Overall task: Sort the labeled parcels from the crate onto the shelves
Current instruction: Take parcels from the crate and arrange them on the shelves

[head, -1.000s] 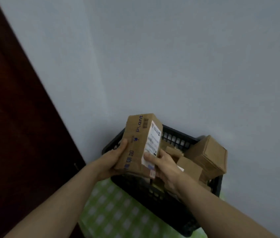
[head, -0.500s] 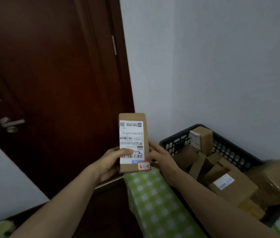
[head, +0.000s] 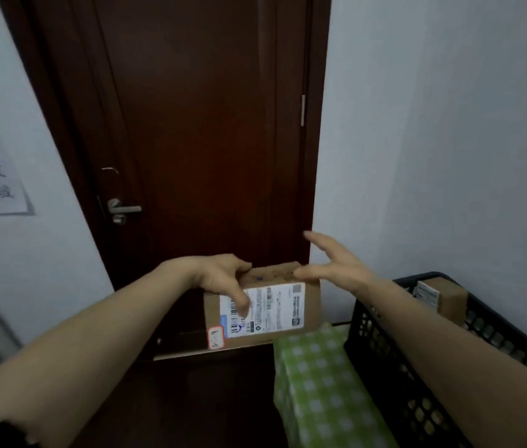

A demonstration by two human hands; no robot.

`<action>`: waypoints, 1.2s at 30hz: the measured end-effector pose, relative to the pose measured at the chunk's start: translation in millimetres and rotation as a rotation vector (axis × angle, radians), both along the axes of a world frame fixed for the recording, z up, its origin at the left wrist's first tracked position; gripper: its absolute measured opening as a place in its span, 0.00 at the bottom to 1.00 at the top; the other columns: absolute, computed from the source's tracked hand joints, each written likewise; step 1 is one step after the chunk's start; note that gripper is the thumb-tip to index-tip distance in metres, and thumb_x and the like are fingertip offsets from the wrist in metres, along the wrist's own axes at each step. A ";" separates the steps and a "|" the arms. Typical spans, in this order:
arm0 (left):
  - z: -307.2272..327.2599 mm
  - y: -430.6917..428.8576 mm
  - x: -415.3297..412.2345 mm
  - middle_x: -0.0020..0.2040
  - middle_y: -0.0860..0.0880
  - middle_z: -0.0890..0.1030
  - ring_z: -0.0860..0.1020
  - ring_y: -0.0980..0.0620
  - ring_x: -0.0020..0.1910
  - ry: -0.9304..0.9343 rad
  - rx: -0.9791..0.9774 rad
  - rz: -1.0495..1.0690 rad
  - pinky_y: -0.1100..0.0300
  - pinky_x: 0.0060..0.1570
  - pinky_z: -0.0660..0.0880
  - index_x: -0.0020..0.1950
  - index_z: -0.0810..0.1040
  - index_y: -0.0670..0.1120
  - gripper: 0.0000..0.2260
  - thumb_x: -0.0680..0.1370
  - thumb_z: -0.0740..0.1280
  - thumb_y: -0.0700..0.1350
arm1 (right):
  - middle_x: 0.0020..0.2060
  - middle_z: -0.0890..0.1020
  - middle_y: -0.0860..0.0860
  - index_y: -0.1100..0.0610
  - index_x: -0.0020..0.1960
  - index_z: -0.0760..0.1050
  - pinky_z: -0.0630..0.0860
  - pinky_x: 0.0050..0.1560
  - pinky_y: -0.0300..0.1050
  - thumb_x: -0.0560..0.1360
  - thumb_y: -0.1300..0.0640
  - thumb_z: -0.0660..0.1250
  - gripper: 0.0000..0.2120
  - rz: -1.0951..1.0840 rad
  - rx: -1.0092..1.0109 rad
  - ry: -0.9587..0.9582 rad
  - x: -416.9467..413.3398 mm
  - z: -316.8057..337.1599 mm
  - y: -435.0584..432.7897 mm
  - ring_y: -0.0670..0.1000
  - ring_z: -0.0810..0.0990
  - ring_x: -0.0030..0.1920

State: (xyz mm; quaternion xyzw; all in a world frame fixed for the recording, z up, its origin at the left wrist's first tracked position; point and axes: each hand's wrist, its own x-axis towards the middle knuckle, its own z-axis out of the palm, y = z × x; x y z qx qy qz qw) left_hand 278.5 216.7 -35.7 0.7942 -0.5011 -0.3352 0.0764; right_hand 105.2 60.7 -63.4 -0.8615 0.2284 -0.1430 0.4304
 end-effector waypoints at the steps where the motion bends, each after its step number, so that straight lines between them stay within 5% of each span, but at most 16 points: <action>1: 6.7 0.1 -0.6 0.62 0.49 0.77 0.76 0.53 0.60 -0.072 0.033 -0.040 0.59 0.62 0.73 0.75 0.60 0.41 0.43 0.65 0.78 0.44 | 0.77 0.54 0.48 0.49 0.77 0.53 0.51 0.75 0.51 0.68 0.47 0.75 0.45 0.120 -0.170 0.200 5.8 4.5 2.9 0.50 0.50 0.76; 4: 26.2 -0.3 -9.3 0.69 0.50 0.70 0.70 0.53 0.66 -0.213 0.058 -0.103 0.63 0.66 0.64 0.77 0.56 0.45 0.46 0.66 0.78 0.45 | 0.76 0.56 0.49 0.50 0.78 0.46 0.50 0.76 0.54 0.64 0.44 0.77 0.54 0.309 -0.436 0.515 23.8 5.5 18.6 0.52 0.52 0.76; 7: 40.0 2.8 -14.0 0.71 0.52 0.68 0.63 0.52 0.71 -0.364 0.021 -0.135 0.51 0.73 0.45 0.77 0.56 0.51 0.44 0.67 0.76 0.50 | 0.65 0.71 0.49 0.53 0.77 0.50 0.71 0.64 0.44 0.62 0.52 0.80 0.54 0.306 -0.238 0.429 26.3 2.4 28.7 0.49 0.72 0.62; 9: 39.4 8.6 -4.2 0.75 0.51 0.61 0.56 0.51 0.75 -0.446 -0.217 -0.023 0.44 0.72 0.37 0.78 0.52 0.52 0.47 0.66 0.76 0.52 | 0.58 0.76 0.45 0.54 0.73 0.60 0.74 0.55 0.39 0.63 0.56 0.79 0.45 0.200 -0.064 0.291 19.5 0.4 31.4 0.46 0.76 0.56; 10: 36.6 12.6 2.2 0.77 0.49 0.56 0.54 0.50 0.76 -0.408 -0.408 0.119 0.44 0.74 0.40 0.78 0.48 0.51 0.51 0.65 0.77 0.52 | 0.55 0.78 0.44 0.53 0.70 0.64 0.75 0.53 0.39 0.62 0.56 0.79 0.40 0.134 0.042 0.202 15.8 -2.7 30.3 0.45 0.78 0.54; 12: 29.5 22.1 8.5 0.78 0.45 0.51 0.52 0.47 0.76 -0.024 -0.679 0.455 0.46 0.74 0.52 0.78 0.43 0.49 0.60 0.59 0.80 0.56 | 0.53 0.82 0.46 0.52 0.65 0.70 0.78 0.53 0.43 0.57 0.53 0.80 0.39 0.046 0.287 0.016 12.3 -12.4 27.0 0.46 0.81 0.52; 14: 16.7 30.5 4.5 0.77 0.44 0.55 0.58 0.45 0.75 0.443 -0.671 0.568 0.45 0.72 0.59 0.78 0.45 0.45 0.63 0.54 0.81 0.57 | 0.55 0.83 0.50 0.54 0.64 0.72 0.79 0.53 0.47 0.54 0.53 0.80 0.39 0.009 0.490 -0.134 15.5 -20.0 26.8 0.50 0.83 0.53; 16: 0.0 33.7 -5.2 0.72 0.44 0.67 0.66 0.46 0.71 0.599 -0.587 0.534 0.45 0.69 0.63 0.78 0.50 0.43 0.56 0.59 0.80 0.53 | 0.55 0.83 0.53 0.56 0.64 0.73 0.79 0.51 0.47 0.57 0.57 0.77 0.35 0.039 0.643 -0.234 22.2 -22.2 35.3 0.53 0.83 0.54; 21: -11.8 37.6 -13.9 0.56 0.51 0.83 0.80 0.52 0.56 0.620 -0.626 0.424 0.50 0.62 0.74 0.65 0.71 0.50 0.28 0.68 0.77 0.42 | 0.55 0.83 0.55 0.59 0.66 0.70 0.78 0.55 0.49 0.53 0.59 0.80 0.43 0.112 0.708 -0.270 34.0 -23.9 49.7 0.55 0.82 0.56; 29: -11.2 48.7 -5.8 0.49 0.54 0.82 0.81 0.62 0.44 0.615 -0.709 0.382 0.69 0.40 0.77 0.54 0.71 0.54 0.23 0.69 0.74 0.33 | 0.54 0.84 0.53 0.56 0.69 0.67 0.76 0.60 0.50 0.49 0.59 0.81 0.50 0.132 0.664 -0.261 41.9 -25.1 55.9 0.53 0.81 0.57; 36: -14.3 66.3 -2.4 0.50 0.54 0.83 0.81 0.59 0.48 0.605 -0.708 0.447 0.62 0.48 0.79 0.54 0.72 0.55 0.23 0.68 0.75 0.35 | 0.53 0.84 0.52 0.57 0.69 0.66 0.77 0.56 0.47 0.48 0.60 0.82 0.51 0.163 0.653 -0.238 52.3 -29.5 63.9 0.51 0.82 0.55</action>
